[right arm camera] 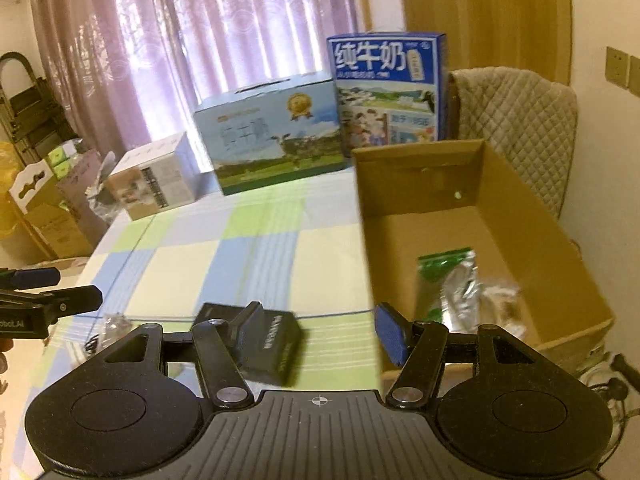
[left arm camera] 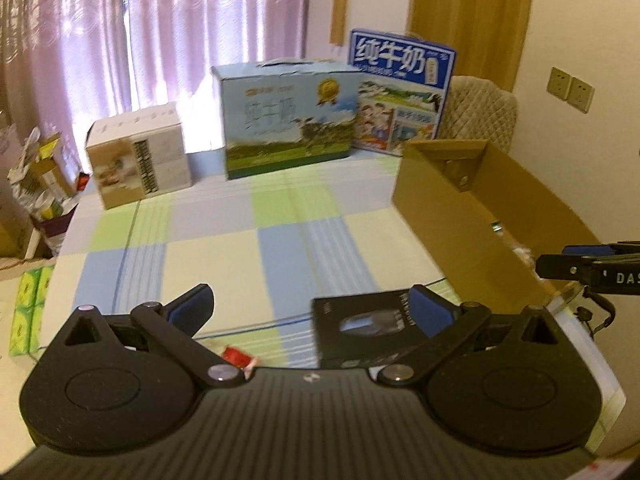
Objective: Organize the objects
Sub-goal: 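Withdraw both tools from the box back toward the table items, then grasp the black toy car with the right tool while the left tool grasps the clear bag, then carry the toy car and clear bag into the cardboard box and release both, then withdraw both tools from the box toward the remaining table items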
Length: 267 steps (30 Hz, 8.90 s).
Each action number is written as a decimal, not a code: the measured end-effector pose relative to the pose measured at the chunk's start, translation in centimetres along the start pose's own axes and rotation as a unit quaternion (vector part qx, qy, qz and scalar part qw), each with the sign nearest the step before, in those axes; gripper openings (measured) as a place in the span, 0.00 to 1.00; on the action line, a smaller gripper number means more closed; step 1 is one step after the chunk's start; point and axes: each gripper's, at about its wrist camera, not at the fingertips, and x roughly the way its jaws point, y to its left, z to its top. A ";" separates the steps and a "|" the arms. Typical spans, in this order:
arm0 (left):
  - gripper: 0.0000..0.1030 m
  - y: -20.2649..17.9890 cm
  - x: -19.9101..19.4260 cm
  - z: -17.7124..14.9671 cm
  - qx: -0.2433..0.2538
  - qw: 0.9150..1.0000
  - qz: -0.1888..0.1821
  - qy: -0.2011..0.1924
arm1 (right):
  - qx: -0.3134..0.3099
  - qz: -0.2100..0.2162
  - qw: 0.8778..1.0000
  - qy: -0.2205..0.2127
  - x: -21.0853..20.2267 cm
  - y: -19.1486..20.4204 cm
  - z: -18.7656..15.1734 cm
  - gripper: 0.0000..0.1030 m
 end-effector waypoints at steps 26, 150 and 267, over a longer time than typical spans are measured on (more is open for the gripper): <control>0.99 11.0 -0.2 -6.6 -0.062 0.992 0.066 0.088 | -0.011 0.058 0.987 0.150 8.7 8.4 -7.6 0.57; 0.70 -20.4 8.8 6.8 0.047 0.981 -0.179 0.052 | -0.017 0.002 1.000 -0.017 -2.1 -17.6 1.8 0.28; 0.99 -19.2 4.8 5.5 0.039 0.995 -0.092 0.030 | 0.000 0.035 0.999 -0.035 -2.9 -17.2 1.1 0.53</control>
